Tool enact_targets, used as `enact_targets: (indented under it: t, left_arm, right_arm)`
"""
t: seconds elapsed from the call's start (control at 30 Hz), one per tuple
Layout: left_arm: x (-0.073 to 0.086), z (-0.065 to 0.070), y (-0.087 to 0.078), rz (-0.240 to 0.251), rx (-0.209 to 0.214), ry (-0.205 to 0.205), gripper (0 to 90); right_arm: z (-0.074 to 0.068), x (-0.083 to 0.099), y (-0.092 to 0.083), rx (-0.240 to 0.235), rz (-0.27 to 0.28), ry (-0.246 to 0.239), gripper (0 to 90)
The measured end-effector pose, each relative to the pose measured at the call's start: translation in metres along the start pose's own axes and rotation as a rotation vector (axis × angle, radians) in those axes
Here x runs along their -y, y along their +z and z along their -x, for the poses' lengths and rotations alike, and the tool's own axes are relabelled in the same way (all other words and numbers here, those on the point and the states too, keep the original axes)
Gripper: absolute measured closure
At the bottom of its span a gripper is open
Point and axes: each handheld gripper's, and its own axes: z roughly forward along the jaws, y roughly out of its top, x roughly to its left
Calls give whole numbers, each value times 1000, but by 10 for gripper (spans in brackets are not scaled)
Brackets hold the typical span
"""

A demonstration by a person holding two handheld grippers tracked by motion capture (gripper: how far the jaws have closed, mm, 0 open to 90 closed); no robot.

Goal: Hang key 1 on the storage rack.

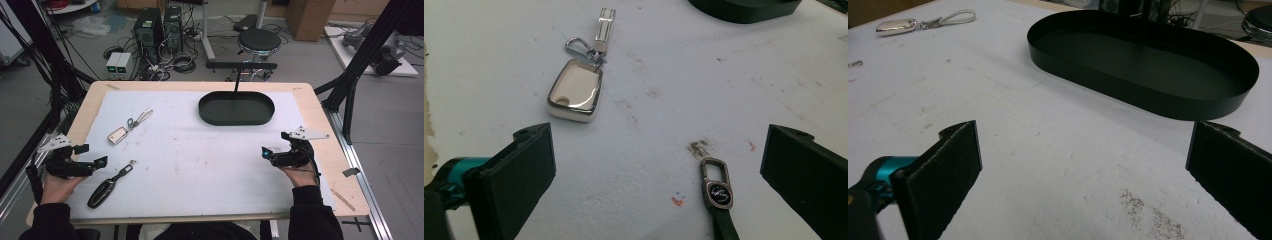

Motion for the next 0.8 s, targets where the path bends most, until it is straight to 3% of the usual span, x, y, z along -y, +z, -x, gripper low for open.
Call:
enact_targets:
  t: [0.27,0.8]
  left_arm:
    - [0,1,2,-15,20,-13,17]
    - [-1,8,10,-74,-3,16,17]
  right_arm:
    - [-1,2,0,14,10,-14,5]
    - [-3,5,3,17,-8,-18,6]
